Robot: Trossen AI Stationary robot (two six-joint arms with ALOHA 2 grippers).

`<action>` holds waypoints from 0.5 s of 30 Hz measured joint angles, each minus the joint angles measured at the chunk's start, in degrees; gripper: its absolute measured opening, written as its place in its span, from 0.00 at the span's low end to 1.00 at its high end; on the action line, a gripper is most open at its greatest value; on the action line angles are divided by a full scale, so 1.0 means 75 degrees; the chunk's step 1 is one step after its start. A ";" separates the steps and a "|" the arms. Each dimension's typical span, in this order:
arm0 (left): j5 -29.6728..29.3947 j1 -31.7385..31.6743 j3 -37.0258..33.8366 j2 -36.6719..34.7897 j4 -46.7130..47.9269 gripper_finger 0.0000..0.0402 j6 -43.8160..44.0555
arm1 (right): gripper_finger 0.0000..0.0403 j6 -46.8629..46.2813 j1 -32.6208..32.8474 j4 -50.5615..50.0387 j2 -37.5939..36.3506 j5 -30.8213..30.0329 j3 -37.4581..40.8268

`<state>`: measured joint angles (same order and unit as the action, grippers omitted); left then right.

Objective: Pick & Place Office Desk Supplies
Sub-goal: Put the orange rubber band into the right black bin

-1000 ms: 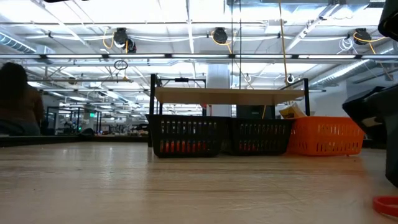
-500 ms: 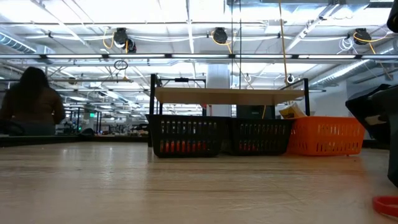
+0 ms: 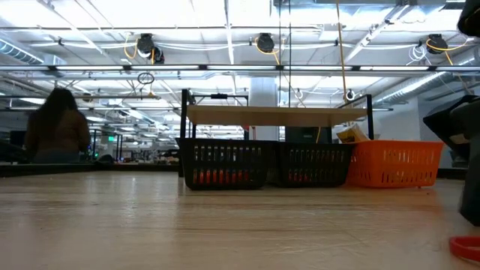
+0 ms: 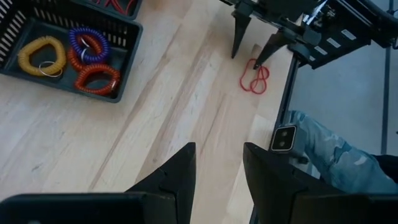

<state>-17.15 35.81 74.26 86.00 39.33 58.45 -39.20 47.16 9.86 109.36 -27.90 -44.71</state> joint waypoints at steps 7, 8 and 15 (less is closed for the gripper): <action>0.0001 -0.0001 0.0000 0.0000 -0.0002 0.33 -0.0091 | 0.42 -0.0087 -0.0093 -0.0256 -0.0003 -0.0269 0.0006; 0.0003 -0.0003 0.0000 0.0000 -0.0003 0.33 -0.0134 | 0.40 -0.0080 -0.0120 -0.0299 -0.0003 -0.0252 0.0006; 0.0003 -0.0006 0.0000 0.0000 -0.0008 0.33 -0.0454 | 0.27 0.0119 -0.0303 -0.0517 -0.0009 -0.0235 0.0012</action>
<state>-17.12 35.77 74.26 86.00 39.27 55.05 -38.31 44.88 5.98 109.30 -29.66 -44.62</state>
